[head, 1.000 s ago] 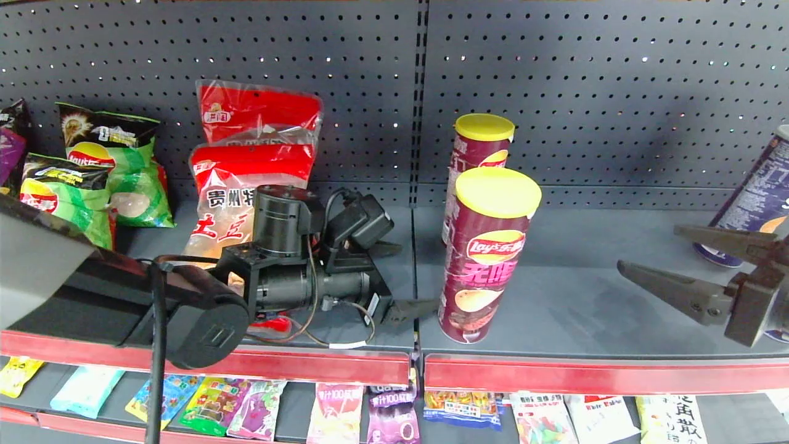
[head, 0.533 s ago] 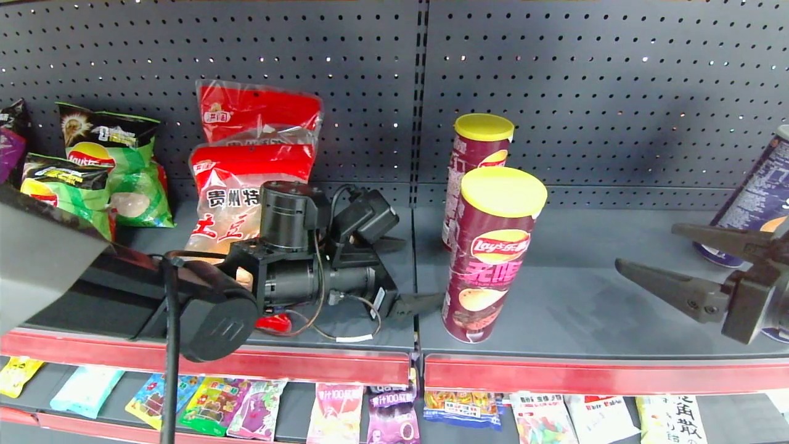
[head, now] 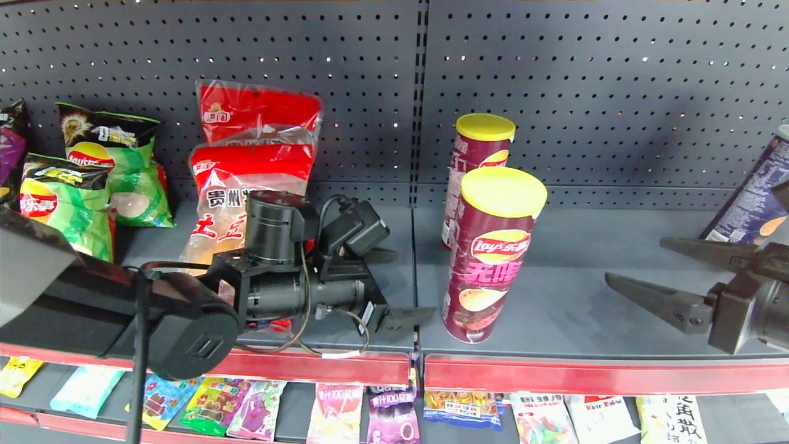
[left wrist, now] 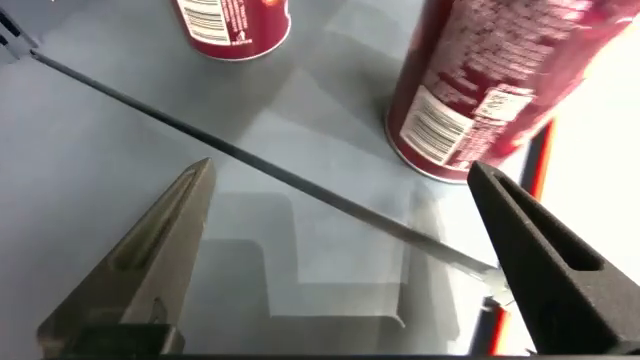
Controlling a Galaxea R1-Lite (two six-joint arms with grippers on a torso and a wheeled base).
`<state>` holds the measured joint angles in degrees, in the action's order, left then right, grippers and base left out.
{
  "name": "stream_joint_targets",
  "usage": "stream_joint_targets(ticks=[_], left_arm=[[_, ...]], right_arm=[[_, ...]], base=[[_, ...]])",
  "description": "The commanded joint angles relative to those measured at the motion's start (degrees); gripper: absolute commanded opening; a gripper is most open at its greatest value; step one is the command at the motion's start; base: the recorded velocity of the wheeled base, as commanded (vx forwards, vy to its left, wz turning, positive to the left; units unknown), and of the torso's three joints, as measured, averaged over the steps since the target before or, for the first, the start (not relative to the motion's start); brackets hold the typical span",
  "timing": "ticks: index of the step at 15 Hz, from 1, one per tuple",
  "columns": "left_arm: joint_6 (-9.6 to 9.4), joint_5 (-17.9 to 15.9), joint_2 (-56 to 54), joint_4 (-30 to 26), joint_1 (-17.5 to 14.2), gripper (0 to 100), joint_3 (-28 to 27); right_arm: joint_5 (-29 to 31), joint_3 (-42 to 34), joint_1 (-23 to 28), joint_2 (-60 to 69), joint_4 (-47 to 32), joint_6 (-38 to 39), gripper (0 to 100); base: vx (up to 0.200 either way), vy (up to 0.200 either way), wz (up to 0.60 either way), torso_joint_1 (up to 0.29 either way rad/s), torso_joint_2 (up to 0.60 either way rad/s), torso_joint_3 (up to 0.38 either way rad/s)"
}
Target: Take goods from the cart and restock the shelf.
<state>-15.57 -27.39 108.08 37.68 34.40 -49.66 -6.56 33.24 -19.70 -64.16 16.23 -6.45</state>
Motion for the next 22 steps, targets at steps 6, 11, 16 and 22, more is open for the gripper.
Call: stream_joint_targets(ticks=[6, 11, 16, 22], left_arm=[[6.25, 16.0, -25.5, -1.6, -0.6, 100, 13.7], [10.12, 37.0, -59.7, -33.8, -0.6, 100, 22.2], [11.08, 41.2, -81.8, -60.5, -12.8, 100, 20.1], [19.17, 40.6, -97.5, -78.2, -30.2, 100, 24.8]], right_arm=[[0.1, -7.4, -1.3, 8.6, 0.0, -0.2, 100], [0.6, -22.8, -0.3, 34.7, -3.0, -0.1, 100], [3.0, -16.0, 5.9, 58.7, -35.3, -0.1, 100], [15.8, -11.7, 15.7, 49.1, -39.1, 4.3, 100]], base=[[0.000, 0.000, 0.00, 0.000, 0.00, 0.000], [0.000, 0.000, 0.00, 0.000, 0.00, 0.000], [0.000, 0.000, 0.00, 0.000, 0.00, 0.000], [0.000, 0.000, 0.00, 0.000, 0.00, 0.000]])
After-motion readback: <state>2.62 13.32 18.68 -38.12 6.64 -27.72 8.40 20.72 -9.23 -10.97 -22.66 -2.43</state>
